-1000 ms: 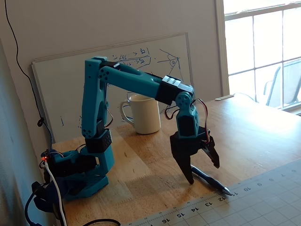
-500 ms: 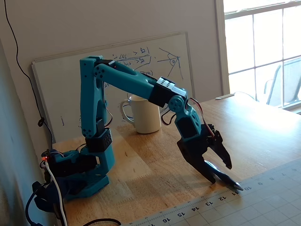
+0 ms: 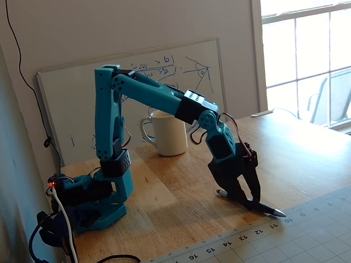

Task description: Grasp a pen and put it in a mug.

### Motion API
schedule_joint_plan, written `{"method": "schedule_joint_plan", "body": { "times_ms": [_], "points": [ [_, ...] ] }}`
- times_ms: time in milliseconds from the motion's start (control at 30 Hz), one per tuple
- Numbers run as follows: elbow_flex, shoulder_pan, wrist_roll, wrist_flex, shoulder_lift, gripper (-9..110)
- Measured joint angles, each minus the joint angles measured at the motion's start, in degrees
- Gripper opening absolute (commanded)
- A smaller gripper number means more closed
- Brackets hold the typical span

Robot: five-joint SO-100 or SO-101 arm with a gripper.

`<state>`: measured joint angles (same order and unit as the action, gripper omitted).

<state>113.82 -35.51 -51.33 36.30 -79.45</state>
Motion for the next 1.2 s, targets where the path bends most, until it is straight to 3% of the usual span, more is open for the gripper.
{"method": "schedule_joint_plan", "body": {
  "times_ms": [567, 1000, 1200],
  "points": [
    [3.6, 16.4, -2.4, 0.6, -23.7, 0],
    [3.6, 33.2, -36.9, 0.6, -39.6, 0],
    [3.6, 42.7, -42.6, -0.6, -41.9, 0]
  ]
}}
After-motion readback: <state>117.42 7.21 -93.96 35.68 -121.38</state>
